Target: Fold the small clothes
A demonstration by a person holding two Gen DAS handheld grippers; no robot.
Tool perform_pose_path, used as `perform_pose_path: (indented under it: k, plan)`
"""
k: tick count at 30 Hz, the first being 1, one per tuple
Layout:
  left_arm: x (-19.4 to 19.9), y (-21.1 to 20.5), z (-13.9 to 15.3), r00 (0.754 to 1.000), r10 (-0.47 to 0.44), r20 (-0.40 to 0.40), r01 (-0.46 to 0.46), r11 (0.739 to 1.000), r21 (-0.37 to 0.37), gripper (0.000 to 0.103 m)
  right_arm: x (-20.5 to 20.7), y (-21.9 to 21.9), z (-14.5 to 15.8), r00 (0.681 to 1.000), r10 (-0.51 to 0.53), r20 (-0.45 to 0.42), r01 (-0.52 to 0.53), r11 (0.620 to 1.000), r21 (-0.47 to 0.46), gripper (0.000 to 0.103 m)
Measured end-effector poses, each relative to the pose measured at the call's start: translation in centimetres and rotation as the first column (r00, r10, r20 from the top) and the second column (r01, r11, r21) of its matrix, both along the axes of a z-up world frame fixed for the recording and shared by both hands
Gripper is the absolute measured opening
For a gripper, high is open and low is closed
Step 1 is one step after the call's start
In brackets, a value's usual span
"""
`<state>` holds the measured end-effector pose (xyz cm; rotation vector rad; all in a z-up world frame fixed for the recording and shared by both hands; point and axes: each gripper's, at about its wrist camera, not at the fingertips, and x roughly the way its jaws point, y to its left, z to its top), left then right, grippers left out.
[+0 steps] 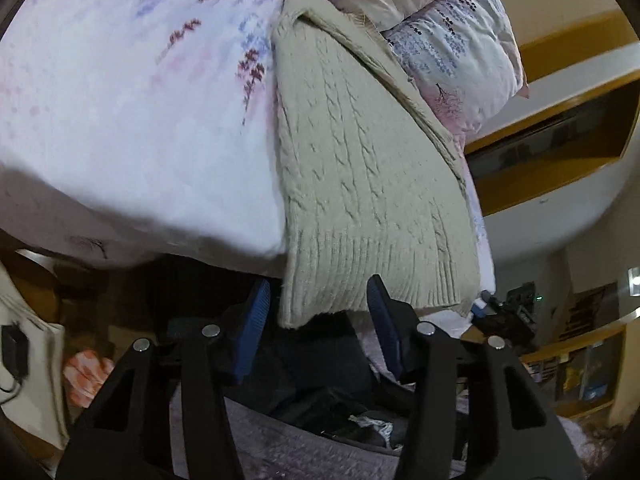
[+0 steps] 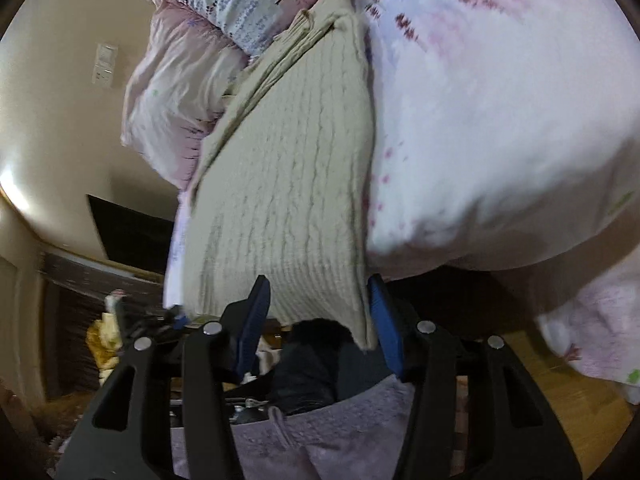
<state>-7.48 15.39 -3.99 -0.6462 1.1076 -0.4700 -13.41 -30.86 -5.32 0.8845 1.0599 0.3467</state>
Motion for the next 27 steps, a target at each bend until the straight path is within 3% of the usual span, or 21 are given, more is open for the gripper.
perform_pose_path:
  k: [2, 4, 7, 10, 16, 24, 27]
  plan:
    - [0.2, -0.5, -0.3, 1.000, -0.016, -0.002, 0.016, 1.000, -0.012, 0.043, 0.1, 0.2, -0.7, 1.000, 0.012, 0.004, -0.012, 0.999, 0.041, 0.043]
    - [0.3, -1.1, -0.3, 0.999, -0.036, -0.010, 0.035, 0.999, -0.022, 0.033, 0.2, 0.4, -0.9, 1.000, 0.025, 0.006, -0.025, 0.997, 0.070, 0.020]
    - [0.2, -1.2, -0.3, 0.998, -0.053, -0.018, 0.052, 0.998, -0.045, 0.021, 0.1, 0.6, -1.0, 0.999, 0.040, 0.014, -0.041, 0.995, 0.091, 0.010]
    - [0.5, -1.0, -0.2, 0.999, -0.049, -0.019, 0.048, 0.998, -0.047, 0.011, 0.0, 0.8, -0.2, 0.998, 0.046, 0.044, -0.050, 0.995, 0.085, 0.009]
    - [0.9, -1.0, 0.5, 0.998, -0.056, -0.002, 0.056, 0.997, -0.062, 0.007, 0.5, 1.1, 3.0, 0.990, 0.052, 0.130, -0.055, 0.998, 0.020, 0.008]
    - [2.9, 0.3, 4.5, 0.988, -0.009, 0.157, 0.017, 0.999, -0.046, 0.006, 2.2, 1.8, 8.7, 0.947, 0.028, 0.321, 0.019, 0.990, -0.140, 0.008]
    - [4.3, 0.7, 5.8, 0.976, 0.024, 0.216, -0.020, 1.000, -0.022, 0.006, 3.4, 2.2, 10.5, 0.922, 0.018, 0.388, 0.084, 0.966, -0.243, 0.008]
